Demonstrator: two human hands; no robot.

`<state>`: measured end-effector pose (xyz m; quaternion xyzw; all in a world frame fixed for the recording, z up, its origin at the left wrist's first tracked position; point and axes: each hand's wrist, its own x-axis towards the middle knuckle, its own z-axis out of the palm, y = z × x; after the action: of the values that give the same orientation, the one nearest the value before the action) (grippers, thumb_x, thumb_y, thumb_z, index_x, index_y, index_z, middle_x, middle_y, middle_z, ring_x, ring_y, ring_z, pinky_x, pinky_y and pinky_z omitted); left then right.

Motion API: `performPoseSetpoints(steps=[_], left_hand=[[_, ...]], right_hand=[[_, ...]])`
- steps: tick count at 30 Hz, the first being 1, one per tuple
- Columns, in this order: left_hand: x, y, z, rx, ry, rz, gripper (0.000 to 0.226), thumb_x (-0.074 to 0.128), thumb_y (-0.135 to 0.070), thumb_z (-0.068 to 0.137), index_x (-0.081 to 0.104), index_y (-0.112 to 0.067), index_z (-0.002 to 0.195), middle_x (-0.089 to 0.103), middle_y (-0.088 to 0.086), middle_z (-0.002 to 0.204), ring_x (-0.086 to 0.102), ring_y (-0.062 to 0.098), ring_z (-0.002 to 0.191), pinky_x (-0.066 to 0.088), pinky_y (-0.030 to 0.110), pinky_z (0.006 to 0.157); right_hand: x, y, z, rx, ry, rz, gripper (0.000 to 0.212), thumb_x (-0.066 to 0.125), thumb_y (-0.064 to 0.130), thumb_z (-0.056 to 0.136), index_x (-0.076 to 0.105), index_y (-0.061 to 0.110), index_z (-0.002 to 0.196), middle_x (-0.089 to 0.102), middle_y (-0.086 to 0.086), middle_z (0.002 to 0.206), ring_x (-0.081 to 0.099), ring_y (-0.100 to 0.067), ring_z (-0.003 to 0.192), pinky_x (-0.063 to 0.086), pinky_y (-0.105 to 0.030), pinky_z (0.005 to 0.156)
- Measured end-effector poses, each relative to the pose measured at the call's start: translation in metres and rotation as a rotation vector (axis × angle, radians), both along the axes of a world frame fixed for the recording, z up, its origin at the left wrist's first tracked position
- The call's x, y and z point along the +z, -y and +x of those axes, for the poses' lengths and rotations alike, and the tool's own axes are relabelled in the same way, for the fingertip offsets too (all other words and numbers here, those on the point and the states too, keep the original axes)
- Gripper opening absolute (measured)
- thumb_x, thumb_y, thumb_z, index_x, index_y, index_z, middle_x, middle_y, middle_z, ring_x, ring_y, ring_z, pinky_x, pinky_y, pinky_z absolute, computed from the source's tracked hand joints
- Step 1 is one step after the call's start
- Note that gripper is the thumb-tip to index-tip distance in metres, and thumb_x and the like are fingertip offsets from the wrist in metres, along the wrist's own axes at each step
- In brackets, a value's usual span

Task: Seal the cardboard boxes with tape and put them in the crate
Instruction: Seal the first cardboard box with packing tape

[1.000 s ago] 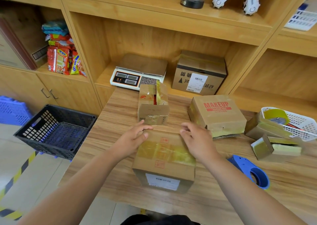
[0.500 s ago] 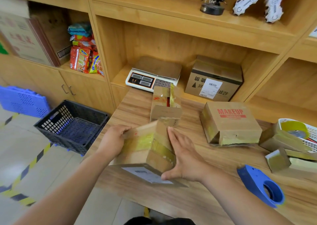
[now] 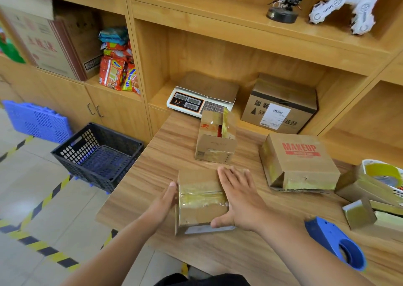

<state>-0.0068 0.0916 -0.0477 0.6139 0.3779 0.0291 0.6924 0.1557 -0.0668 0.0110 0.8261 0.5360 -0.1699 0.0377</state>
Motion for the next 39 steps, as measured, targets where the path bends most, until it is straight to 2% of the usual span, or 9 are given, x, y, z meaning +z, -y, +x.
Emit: performPoseSetpoints(steps=[4, 8, 12, 21, 26, 31, 33, 36, 39], left_hand=[[0.019, 0.01, 0.015, -0.105, 0.174, -0.012, 0.044, 0.038, -0.058, 0.093, 0.042, -0.043, 0.135, 0.056, -0.019, 0.128, 0.053, 0.001, 0.116, 0.044, 0.027, 0.099], [0.032, 0.016, 0.031, -0.131, 0.238, 0.132, 0.04, 0.057, -0.02, 0.094, 0.043, -0.028, 0.131, 0.06, -0.002, 0.123, 0.056, 0.014, 0.116, 0.047, 0.035, 0.099], [0.032, 0.021, 0.036, -0.071, 0.244, 0.098, 0.039, 0.05, -0.008, 0.096, 0.04, -0.038, 0.119, 0.058, 0.003, 0.124, 0.055, 0.017, 0.117, 0.045, 0.037, 0.102], [0.027, 0.014, 0.039, -0.156, 0.163, 0.221, 0.045, 0.053, -0.007, 0.094, 0.035, -0.027, 0.13, 0.053, 0.003, 0.125, 0.05, 0.02, 0.119, 0.041, 0.047, 0.104], [0.025, 0.013, 0.041, -0.141, 0.12, 0.167, 0.076, 0.053, -0.003, 0.093, 0.007, -0.02, 0.151, 0.037, 0.003, 0.14, 0.036, 0.021, 0.131, 0.032, 0.044, 0.112], [0.032, 0.011, 0.052, -0.003, 0.093, 0.007, 0.066, 0.056, 0.004, 0.085, 0.03, -0.024, 0.139, 0.051, 0.005, 0.119, 0.055, 0.024, 0.107, 0.051, 0.045, 0.091], [0.03, 0.015, 0.057, 0.075, 0.065, 0.066, 0.054, 0.061, -0.004, 0.086, 0.038, -0.022, 0.131, 0.049, 0.006, 0.121, 0.055, 0.024, 0.108, 0.05, 0.047, 0.092], [0.025, 0.022, 0.061, 0.137, 0.066, 0.182, 0.047, 0.063, -0.015, 0.089, 0.041, -0.017, 0.131, 0.044, 0.003, 0.125, 0.049, 0.015, 0.112, 0.047, 0.028, 0.087], [0.025, 0.018, 0.064, 0.113, 0.042, 0.201, 0.045, 0.059, -0.012, 0.091, 0.039, -0.013, 0.131, 0.042, 0.007, 0.126, 0.049, 0.012, 0.104, 0.046, 0.021, 0.077]], right_hand=[[-0.006, 0.003, -0.003, -0.135, 0.012, 0.039, 0.127, 0.017, 0.1, 0.051, -0.039, 0.021, 0.133, -0.024, 0.002, 0.156, -0.033, -0.013, 0.137, -0.025, -0.045, 0.11], [-0.012, -0.011, -0.015, -0.391, 0.094, 0.135, 0.119, -0.011, 0.091, 0.058, -0.024, 0.01, 0.145, -0.017, -0.006, 0.158, -0.024, -0.026, 0.142, -0.016, -0.05, 0.114], [-0.022, -0.022, -0.019, -0.502, 0.124, 0.149, 0.112, 0.004, 0.087, 0.069, -0.025, 0.006, 0.142, -0.02, -0.011, 0.157, -0.029, -0.029, 0.14, -0.015, -0.051, 0.115], [-0.017, 0.008, 0.011, -0.56, 0.146, 0.083, 0.099, 0.02, 0.073, 0.085, -0.029, 0.004, 0.137, -0.023, -0.015, 0.155, -0.028, -0.03, 0.14, -0.015, -0.048, 0.114], [-0.01, 0.028, 0.03, -0.658, 0.132, 0.064, 0.093, 0.028, 0.065, 0.091, -0.013, 0.004, 0.148, -0.009, -0.013, 0.159, -0.013, -0.027, 0.145, -0.004, -0.044, 0.119], [-0.013, 0.016, 0.015, -0.66, 0.103, 0.222, 0.081, 0.034, 0.052, 0.096, -0.004, 0.005, 0.15, 0.007, -0.012, 0.159, 0.005, -0.026, 0.146, 0.007, -0.04, 0.119], [-0.013, 0.001, 0.007, -0.636, 0.089, 0.256, 0.092, 0.033, 0.064, 0.09, -0.005, 0.006, 0.15, 0.002, -0.012, 0.159, -0.002, -0.028, 0.146, -0.002, -0.039, 0.117], [-0.018, -0.026, -0.006, -0.577, 0.098, 0.232, 0.109, 0.02, 0.081, 0.079, -0.012, 0.004, 0.149, -0.009, -0.014, 0.159, -0.019, -0.029, 0.144, -0.018, -0.041, 0.112], [-0.025, -0.037, -0.01, -0.517, 0.12, 0.191, 0.102, 0.016, 0.077, 0.083, -0.018, 0.003, 0.146, -0.014, -0.014, 0.158, -0.029, -0.027, 0.141, -0.021, -0.043, 0.113]])
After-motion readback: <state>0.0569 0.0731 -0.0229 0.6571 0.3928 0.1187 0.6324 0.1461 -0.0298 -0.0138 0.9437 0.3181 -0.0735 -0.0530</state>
